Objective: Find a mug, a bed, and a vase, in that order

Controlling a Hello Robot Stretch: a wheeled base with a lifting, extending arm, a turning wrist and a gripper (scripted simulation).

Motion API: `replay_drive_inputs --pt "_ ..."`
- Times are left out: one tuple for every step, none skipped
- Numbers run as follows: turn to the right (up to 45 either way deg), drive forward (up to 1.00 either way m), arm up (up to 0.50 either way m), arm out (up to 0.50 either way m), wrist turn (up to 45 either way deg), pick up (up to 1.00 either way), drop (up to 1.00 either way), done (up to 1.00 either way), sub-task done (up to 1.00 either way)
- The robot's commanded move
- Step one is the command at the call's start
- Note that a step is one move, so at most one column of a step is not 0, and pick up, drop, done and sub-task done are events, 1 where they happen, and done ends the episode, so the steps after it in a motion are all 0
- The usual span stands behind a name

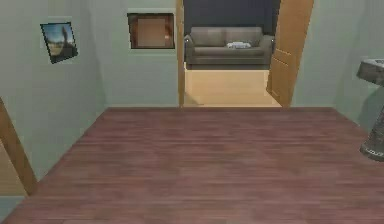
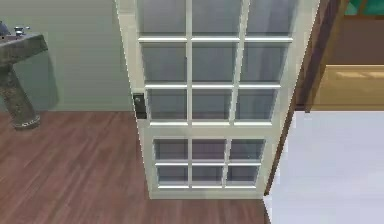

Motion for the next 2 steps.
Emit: replay_drive_inputs --pt "45.0 0.00 0.00 0.00 0.0 0.00 0.00 0.00 0.00" --pt "45.0 0.00 0.00 0.00 0.0 0.00 0.00 0.00 0.00"
